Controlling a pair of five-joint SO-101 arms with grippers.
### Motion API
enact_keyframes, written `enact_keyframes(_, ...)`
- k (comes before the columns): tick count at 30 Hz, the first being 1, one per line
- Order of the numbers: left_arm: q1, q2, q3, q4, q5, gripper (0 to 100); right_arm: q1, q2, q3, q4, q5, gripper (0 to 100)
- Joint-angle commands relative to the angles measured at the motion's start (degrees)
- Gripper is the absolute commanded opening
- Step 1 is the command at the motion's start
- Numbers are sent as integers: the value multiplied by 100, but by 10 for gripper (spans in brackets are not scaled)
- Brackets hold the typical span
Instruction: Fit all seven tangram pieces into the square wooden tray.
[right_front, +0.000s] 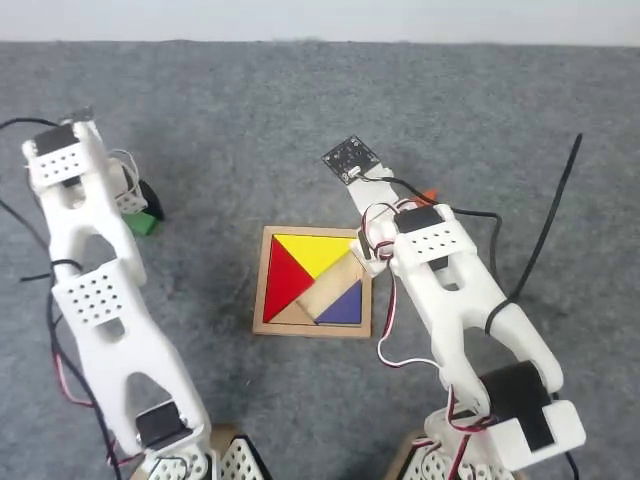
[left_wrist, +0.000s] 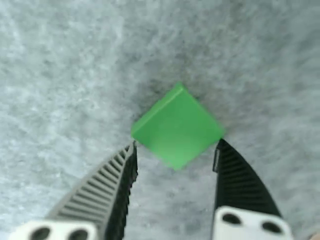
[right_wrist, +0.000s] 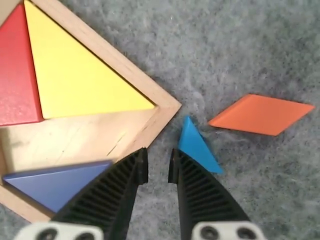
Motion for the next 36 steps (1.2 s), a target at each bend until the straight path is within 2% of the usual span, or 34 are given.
enact_keyframes(1, -35, -554, -189, 237, -536, 241, 75, -110, -35, -119, -26, 93)
enact_keyframes(12, -26, -870, -154, -18, -2804, 241, 57, -66, -35, -127, -26, 93)
enact_keyframes(24, 88, 519, -374, -905, -2910, 242, 92, -57, -26, -286, 132, 93)
enact_keyframes(32, 202, 1433, -1244, -501, -2989, 240, 92, -48, -18, -286, 132, 93)
enact_keyframes(36, 220, 1714, -1886, 62, -3314, 222, 92, -48, -18, -286, 132, 93)
